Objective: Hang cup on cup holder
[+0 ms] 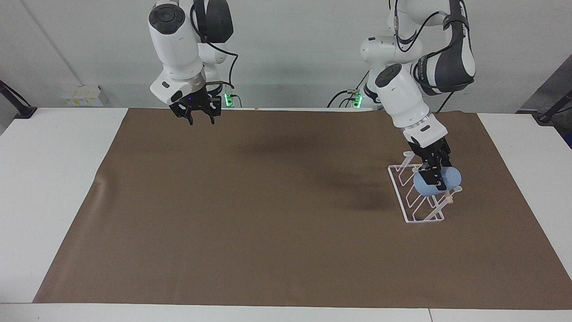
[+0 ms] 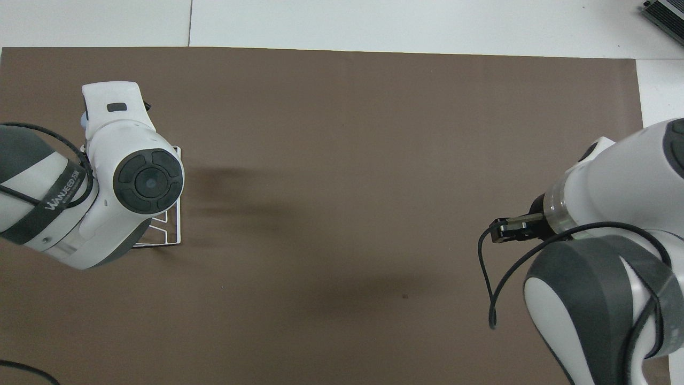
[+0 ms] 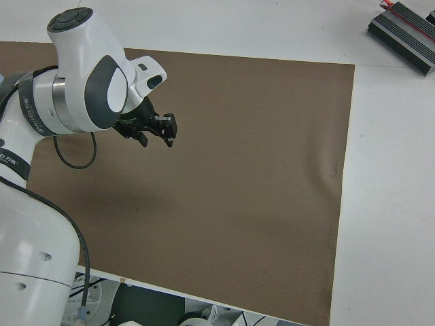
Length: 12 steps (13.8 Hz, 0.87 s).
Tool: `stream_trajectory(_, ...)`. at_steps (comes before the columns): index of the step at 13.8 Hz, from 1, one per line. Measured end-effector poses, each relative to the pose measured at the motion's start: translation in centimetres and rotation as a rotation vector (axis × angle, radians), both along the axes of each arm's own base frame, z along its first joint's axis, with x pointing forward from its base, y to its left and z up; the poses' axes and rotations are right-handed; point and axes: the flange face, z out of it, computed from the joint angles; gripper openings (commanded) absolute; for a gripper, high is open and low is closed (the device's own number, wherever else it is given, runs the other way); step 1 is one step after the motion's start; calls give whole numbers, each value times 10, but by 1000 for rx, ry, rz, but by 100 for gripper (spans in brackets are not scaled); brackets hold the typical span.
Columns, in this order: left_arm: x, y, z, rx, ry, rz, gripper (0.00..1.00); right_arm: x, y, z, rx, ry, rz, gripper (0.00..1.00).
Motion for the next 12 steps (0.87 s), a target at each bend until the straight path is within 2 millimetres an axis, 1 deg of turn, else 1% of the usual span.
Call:
stream_trajectory(1, -1, 0, -3, 4, 2, -4, 0, 0, 0, 0, 0, -1, 0, 75)
stream_trajectory(2, -1, 1, -6, 5, 3, -8, 4, 0, 0, 0, 0, -1, 0, 76)
stream_trajectory(3, -2, 1, -8, 5, 5, -10, 48, 0, 0, 0, 0, -1, 0, 77)
stream_trajectory(4, -2, 1, -8, 5, 5, -10, 89, 0, 0, 0, 0, -1, -1, 78)
stream_trajectory(5, -2, 0, -8, 5, 5, -11, 100, 0, 0, 0, 0, -1, -1, 79)
stream_trajectory(10, -2, 0, -7, 0, 0, -18, 100, 0, -2, 0, 0, -1, -3, 82)
stream_trajectory(12, 0, -2, -4, -11, -14, -31, 100, 0, -2, 0, 0, -1, -3, 82)
